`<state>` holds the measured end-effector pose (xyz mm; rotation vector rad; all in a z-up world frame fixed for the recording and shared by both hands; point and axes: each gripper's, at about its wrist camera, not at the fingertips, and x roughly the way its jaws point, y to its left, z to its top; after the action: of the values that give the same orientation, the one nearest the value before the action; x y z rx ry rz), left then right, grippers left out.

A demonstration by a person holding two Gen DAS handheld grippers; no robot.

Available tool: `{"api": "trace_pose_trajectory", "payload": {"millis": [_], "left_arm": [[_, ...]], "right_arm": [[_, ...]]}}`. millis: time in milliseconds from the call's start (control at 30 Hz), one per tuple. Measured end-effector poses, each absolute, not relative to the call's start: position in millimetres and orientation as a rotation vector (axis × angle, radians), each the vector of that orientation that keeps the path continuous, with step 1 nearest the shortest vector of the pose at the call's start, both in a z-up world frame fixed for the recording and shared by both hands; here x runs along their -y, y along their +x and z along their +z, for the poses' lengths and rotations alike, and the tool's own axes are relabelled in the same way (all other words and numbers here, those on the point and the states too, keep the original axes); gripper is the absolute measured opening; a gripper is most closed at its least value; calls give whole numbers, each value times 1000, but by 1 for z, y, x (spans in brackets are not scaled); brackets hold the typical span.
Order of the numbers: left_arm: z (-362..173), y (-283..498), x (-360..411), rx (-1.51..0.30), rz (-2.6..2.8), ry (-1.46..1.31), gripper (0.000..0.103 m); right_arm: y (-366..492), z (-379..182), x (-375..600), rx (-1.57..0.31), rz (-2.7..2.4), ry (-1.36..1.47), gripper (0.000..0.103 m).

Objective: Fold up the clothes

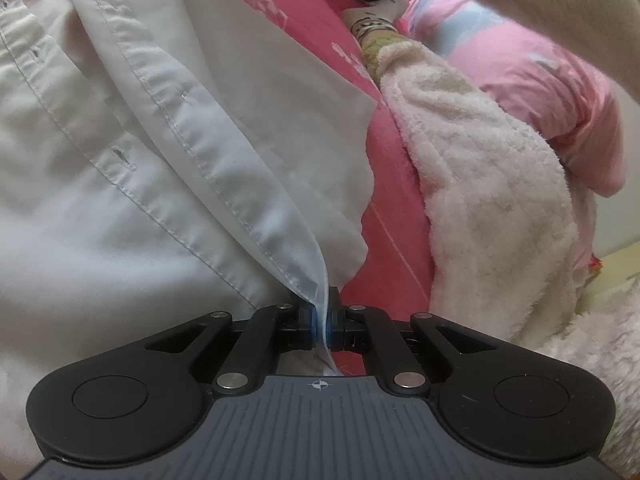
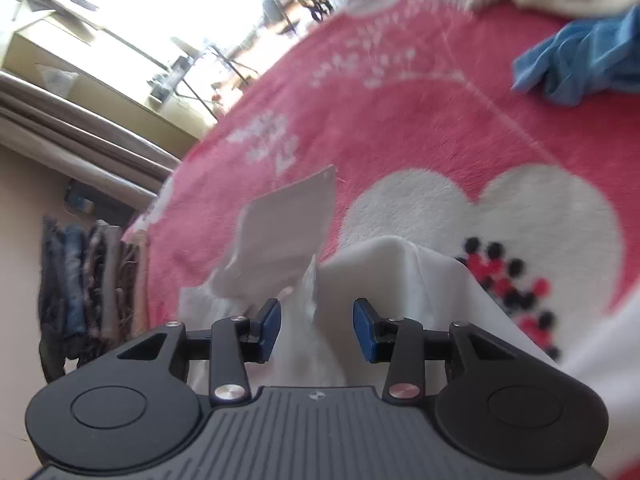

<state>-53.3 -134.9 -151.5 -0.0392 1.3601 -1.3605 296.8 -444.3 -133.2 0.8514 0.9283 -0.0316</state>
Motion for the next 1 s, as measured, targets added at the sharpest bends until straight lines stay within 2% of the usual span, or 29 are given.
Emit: {"api": "trace_pose_trajectory", "payload": {"millis": [67,100,133,200,233,400,633,800,933,1000], "left_arm": [[-154,-53,134,-1366,-1371,-48,2],[-154,-53,133,-1367,-1373,-53,2],[-155,-53,132,-1369,-1376,-58,2],[-154,-53,130,-1370,-1375,-67,2],[-154,-53,130,-1369,-1372,-74,2],[-153,-51,126,-1375,-1346,-128,2],[-149,-50,130,-1371,-1335,-163,2],[-152,-50,131,-1381,-1337,-164,2],[-156,-51,130,-1396,-1349,-158,2],[-158,-52,130,-1400,-1354,-152,2]], "right_arm": [[305,-141,445,-926,-34,871,43],[307,-144,444,-921,-22,876,37],[307,-144,443,-913,-16,873,25],[304,-142,440,-890,-2,863,7],[301,-138,439,-860,10,863,5],[281,-94,424,-698,48,782,5],[294,-34,313,-665,130,88,5],[299,-77,210,-709,164,-549,5],[304,-123,178,-769,207,-687,5],[313,-134,178,-816,214,-631,12]]}}
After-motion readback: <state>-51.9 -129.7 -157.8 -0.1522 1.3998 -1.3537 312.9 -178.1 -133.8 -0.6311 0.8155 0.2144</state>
